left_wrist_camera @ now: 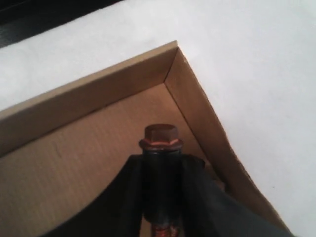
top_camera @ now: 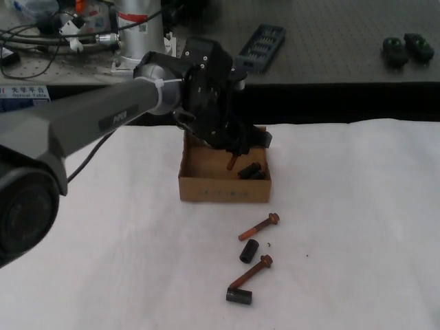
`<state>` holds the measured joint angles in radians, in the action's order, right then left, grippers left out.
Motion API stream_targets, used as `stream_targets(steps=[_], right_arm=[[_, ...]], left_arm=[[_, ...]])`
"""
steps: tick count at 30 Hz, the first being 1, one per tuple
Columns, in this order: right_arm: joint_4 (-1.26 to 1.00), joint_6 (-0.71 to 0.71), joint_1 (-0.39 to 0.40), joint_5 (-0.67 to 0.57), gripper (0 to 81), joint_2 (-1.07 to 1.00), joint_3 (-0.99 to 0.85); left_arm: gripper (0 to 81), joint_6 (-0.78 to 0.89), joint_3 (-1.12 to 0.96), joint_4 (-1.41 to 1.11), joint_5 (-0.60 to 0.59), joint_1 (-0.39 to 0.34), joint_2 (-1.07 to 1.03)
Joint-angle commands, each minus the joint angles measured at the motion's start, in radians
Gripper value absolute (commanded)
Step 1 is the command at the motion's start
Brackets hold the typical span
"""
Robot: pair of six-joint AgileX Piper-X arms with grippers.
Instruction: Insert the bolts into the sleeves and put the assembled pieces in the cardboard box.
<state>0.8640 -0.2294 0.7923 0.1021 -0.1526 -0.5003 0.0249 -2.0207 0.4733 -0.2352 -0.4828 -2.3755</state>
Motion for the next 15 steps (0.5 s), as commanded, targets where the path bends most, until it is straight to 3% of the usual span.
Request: stream_targets(steps=[1,15], right_arm=[[0.0,-0.002,-0.003,-0.008,2.9,0.009,-0.002],[0.0,-0.002,-0.003,-0.008,2.9,0.009,-0.002]], left_arm=[[10.4,-0.01,-0.019,-0.006,0.006,0.003,-0.011],[10.4,-0.055,-0.018,-0.001,0.045,0.003,-0.025]])
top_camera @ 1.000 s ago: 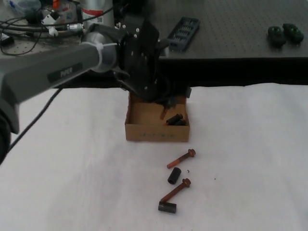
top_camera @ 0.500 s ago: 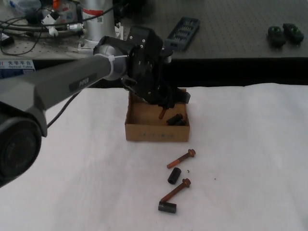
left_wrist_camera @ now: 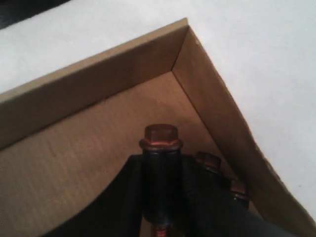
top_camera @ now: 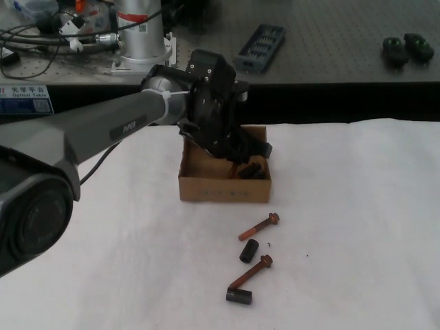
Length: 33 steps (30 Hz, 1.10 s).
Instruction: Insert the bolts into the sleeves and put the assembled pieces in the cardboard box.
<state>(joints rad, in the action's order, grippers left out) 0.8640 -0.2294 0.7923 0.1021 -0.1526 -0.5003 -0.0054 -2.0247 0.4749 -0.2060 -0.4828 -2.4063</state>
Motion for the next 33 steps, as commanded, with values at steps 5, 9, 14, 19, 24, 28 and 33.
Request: stream_targets(steps=[5,9,14,19,24,28,33], right_arm=[[0.0,-0.002,-0.003,-0.008,2.9,0.009,-0.002],[0.0,-0.002,-0.003,-0.008,2.9,0.009,-0.002],[0.0,-0.002,-0.003,-0.008,2.9,0.009,-0.002],[0.0,-0.024,-0.003,-0.008,2.9,0.009,-0.002],[0.0,-0.032,-0.003,-0.008,2.9,0.009,-0.002],[0.0,-0.032,-0.003,-0.008,2.9,0.009,-0.002],[0.0,-0.032,-0.003,-0.008,2.9,0.009,-0.002]], left_arm=[[10.4,-0.025,-0.013,0.017,0.027,0.003,0.005],[10.4,-0.035,-0.013,0.054,0.039,0.003,0.005],[10.4,-0.04,-0.009,0.052,0.037,0.003,0.005],[18.4,-0.04,-0.009,0.048,0.037,0.003,0.005],[37.3,-0.032,-0.009,0.048,0.037,0.003,0.005],[35.6,-0.032,-0.009,0.048,0.037,0.003,0.005],[32.9,-0.032,-0.009,0.025,0.037,0.003,0.045]])
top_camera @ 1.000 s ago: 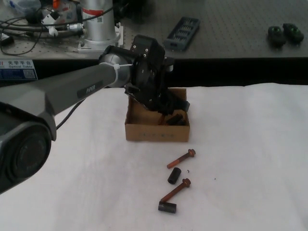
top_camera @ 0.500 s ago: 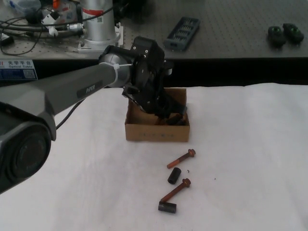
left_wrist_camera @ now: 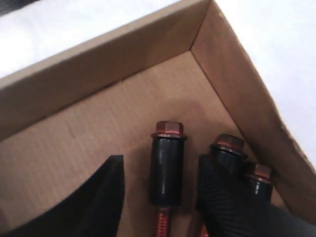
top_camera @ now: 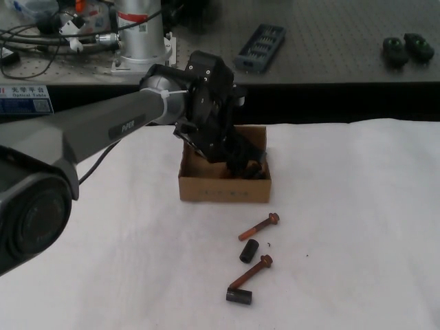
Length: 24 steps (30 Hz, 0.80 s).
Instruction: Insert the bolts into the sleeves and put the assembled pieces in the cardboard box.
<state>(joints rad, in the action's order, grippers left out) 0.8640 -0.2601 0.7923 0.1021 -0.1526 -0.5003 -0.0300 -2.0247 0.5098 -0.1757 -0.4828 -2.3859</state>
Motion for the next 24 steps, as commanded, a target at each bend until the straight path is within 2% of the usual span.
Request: stream_targets(steps=[1,5,8,12,15,19,24], right_arm=[[0.0,-0.001,-0.003,-0.003,2.9,0.009,-0.002],[-0.003,-0.001,-0.003,0.001,2.9,0.009,-0.002],[-0.002,0.01,-0.003,0.001,2.9,0.009,-0.002],[-0.002,0.015,-0.003,0.001,2.9,0.009,-0.002],[-0.002,0.024,-0.003,0.001,2.9,0.009,-0.002],[-0.014,0.067,-0.003,0.001,2.9,0.009,-0.002],[-0.062,0.082,-0.003,-0.005,2.9,0.009,-0.002]], left_arm=[[32.6,-0.007,-0.009,-0.022,0.007,0.003,0.039],[32.6,-0.007,-0.009,-0.067,0.007,0.003,0.116],[32.6,-0.023,-0.009,-0.008,0.007,0.003,0.187],[28.7,-0.238,-0.009,0.192,-0.007,0.003,0.269],[25.4,-0.424,-0.009,0.373,-0.095,0.003,0.321],[25.1,-0.541,-0.009,0.562,-0.222,-0.008,0.362],[25.1,-0.688,-0.009,0.699,-0.226,-0.068,0.381]])
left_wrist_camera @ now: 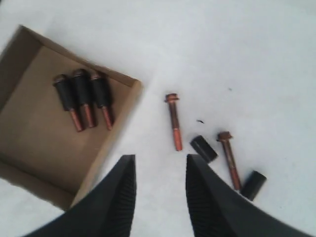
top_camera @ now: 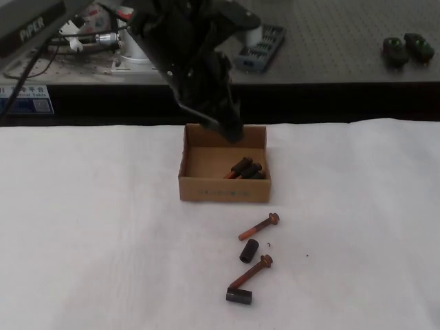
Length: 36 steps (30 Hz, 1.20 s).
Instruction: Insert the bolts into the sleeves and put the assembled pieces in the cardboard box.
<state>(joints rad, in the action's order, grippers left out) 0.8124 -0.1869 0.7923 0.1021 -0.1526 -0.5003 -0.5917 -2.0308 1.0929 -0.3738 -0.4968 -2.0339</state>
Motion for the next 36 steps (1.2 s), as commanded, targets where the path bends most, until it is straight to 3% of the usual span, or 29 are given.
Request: stream_targets(steps=[1,10,18,31,36], right_arm=[[-0.02,0.008,-0.003,-0.007,2.9,0.009,-0.002],[-0.01,0.008,-0.003,-0.007,2.9,0.009,-0.04],[-0.004,0.008,-0.003,-0.007,2.9,0.029,-0.055],[0.058,0.008,-0.003,-0.007,2.9,0.048,-0.055],[0.068,0.008,-0.003,-0.007,2.9,0.048,-0.055]], left_arm=[[25.1,-0.134,-0.003,0.127,-0.025,-0.072,0.029],[25.1,-0.142,-0.003,0.185,0.126,-0.205,0.029],[25.1,-0.035,0.109,0.233,0.145,-0.208,0.061],[20.4,0.015,0.515,0.033,0.178,-0.221,0.228],[20.4,0.004,0.61,-0.04,0.178,-0.26,0.244]])
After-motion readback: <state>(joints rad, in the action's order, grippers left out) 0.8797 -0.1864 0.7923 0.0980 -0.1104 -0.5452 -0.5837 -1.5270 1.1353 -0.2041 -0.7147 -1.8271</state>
